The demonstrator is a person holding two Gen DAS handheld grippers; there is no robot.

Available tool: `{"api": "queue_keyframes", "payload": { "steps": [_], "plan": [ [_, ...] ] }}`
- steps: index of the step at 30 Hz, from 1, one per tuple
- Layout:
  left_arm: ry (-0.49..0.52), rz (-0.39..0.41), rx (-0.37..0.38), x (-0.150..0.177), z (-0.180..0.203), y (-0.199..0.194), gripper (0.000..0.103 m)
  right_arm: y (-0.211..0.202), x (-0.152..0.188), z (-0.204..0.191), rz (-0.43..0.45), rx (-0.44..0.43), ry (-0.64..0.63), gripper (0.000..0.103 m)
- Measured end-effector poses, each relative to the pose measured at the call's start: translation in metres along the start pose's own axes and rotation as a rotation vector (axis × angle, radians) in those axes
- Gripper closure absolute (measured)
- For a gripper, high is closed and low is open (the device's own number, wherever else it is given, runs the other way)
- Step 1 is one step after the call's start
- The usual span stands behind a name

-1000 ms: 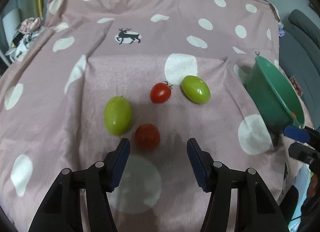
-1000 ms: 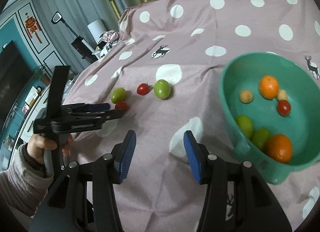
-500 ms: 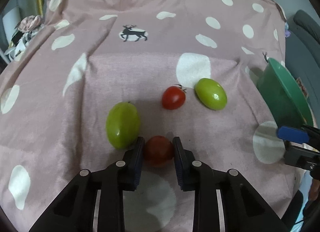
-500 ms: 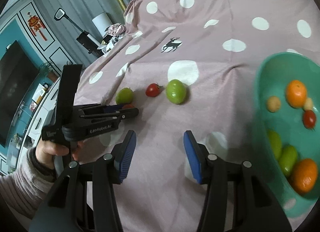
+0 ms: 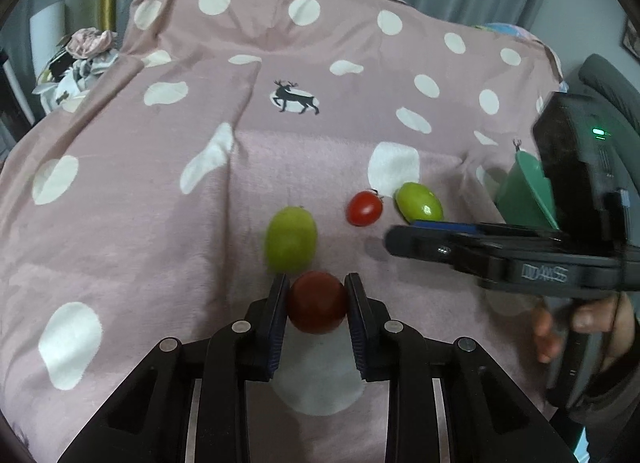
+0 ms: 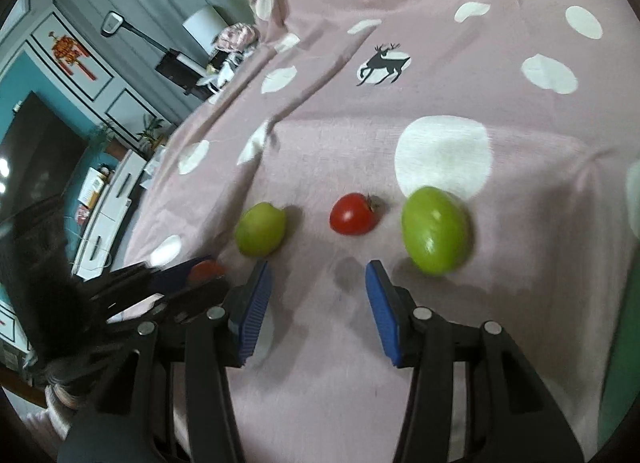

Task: Organize fruits
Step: 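Grasp a red tomato with the left tool while the right tool grasps another red tomato, then carry both red tomatoes over the teal bowl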

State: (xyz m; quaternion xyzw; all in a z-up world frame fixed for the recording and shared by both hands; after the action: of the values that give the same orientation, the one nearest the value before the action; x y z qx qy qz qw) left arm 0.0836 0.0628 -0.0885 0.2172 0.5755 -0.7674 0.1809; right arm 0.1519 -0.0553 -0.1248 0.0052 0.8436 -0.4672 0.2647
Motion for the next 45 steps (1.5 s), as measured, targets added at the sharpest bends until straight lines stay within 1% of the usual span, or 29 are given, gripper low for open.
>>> {"api": "queue_keyframes", "payload": {
  "steps": [3,8,12,15,17,20,24,28,35,45],
  "plan": [
    [-0.018,0.006,0.002,-0.001,-0.007,-0.001,0.075,0.011,-0.012,0.002,-0.001,0.073,-0.006,0.056],
    [-0.026,0.012,0.012,-0.002,-0.012,0.000,0.075,0.024,-0.026,0.007,-0.008,0.124,-0.005,0.059],
    [-0.027,0.014,0.020,-0.001,-0.013,-0.001,0.075,0.032,-0.030,0.008,-0.022,0.164,-0.021,0.066],
    [-0.027,0.015,0.025,0.000,-0.013,-0.002,0.075,0.034,-0.032,0.009,-0.023,0.185,-0.040,0.076],
    [-0.027,0.015,0.029,0.001,-0.012,-0.002,0.075,0.034,-0.032,0.009,-0.025,0.194,-0.055,0.075],
    [-0.021,0.015,0.029,0.001,-0.010,-0.003,0.075,0.032,-0.030,0.007,-0.028,0.187,-0.058,0.076],
    [-0.012,0.020,0.030,0.001,-0.005,-0.005,0.075,0.022,-0.023,0.003,-0.016,0.137,-0.041,0.076],
    [0.000,0.024,0.027,0.002,0.003,-0.009,0.075,0.004,-0.007,-0.006,0.005,0.087,-0.040,0.076],
    [0.016,0.031,0.015,0.005,0.016,-0.017,0.075,-0.034,0.021,-0.025,0.048,0.034,-0.089,0.076],
    [0.063,0.050,0.010,0.011,0.044,-0.034,0.075,-0.083,0.051,-0.042,0.114,0.063,-0.174,0.075]
  ]
}}
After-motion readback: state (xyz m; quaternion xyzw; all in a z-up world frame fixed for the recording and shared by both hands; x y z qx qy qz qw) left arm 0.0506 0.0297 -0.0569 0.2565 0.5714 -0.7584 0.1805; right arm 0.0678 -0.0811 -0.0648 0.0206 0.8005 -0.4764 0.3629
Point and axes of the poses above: each gripper's, at about its wrist camera, not at the fingertips, and y roughly the way its jaws point, z to its right, x to its underside, the point moved 7 cm from there along y, roughly the way its jaws point, and after that the axes turned 3 degrees about -z, right-handed, at the moved point
